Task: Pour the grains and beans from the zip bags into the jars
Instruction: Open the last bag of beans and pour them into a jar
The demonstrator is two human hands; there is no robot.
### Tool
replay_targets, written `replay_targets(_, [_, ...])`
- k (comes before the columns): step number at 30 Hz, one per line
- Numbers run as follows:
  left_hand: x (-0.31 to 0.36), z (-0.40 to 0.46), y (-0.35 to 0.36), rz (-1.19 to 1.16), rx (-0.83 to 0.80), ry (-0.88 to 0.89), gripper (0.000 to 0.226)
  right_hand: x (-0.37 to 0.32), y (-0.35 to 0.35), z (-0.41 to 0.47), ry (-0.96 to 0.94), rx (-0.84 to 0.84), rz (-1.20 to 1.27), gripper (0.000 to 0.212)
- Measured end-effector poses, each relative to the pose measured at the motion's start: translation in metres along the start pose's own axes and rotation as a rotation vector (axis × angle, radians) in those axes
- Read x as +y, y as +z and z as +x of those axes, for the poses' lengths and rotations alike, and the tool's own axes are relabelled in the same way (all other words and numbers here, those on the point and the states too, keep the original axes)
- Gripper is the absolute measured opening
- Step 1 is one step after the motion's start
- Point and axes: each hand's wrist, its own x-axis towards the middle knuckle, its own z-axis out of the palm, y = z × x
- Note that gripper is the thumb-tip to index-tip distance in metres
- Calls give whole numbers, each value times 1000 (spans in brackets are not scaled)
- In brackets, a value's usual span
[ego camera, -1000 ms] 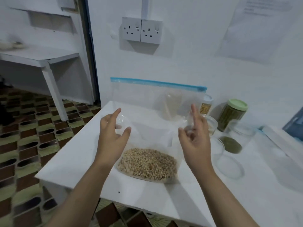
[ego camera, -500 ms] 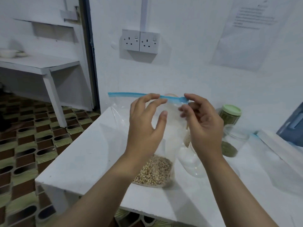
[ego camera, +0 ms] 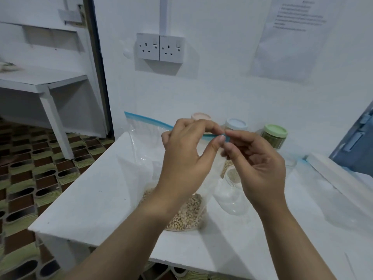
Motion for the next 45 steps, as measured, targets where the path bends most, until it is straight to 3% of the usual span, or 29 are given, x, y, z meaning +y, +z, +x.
replay_targets(9, [-59,28,-11,272,102,-4,4,38,-21,25,124,173,36,22])
replay_targets(14, [-122,41,-35,417,116,-190,9,96,-41,37,299,307,-58,24])
replay_targets(18, [-138,35,-35,405,94,-334,13,120,-44,35,397,385,-180,22])
replay_targets(21, [-137,26,-22,196,121,-356,10,122,-40,35,356,298,-483,20])
replay_targets(24, [-131,26,-14,45,176,-339,4,125,-43,38,153,96,-827,20])
replay_targets(32, [-92,56,-12,-146,178,-356,24,80,-12,32,-96,-300,-733,41])
replay_targets(36, [-82,66,-19,-204,223,-299,22,61,0,37,-149,-342,-781,21])
replay_targets(40, [-78,54,-21,-317,222,-291,12,61,0,42,-124,-299,-872,31])
replay_targets(45, [-85,1,-9,-136,101,-288,61,61,7,39,-131,-180,-916,33])
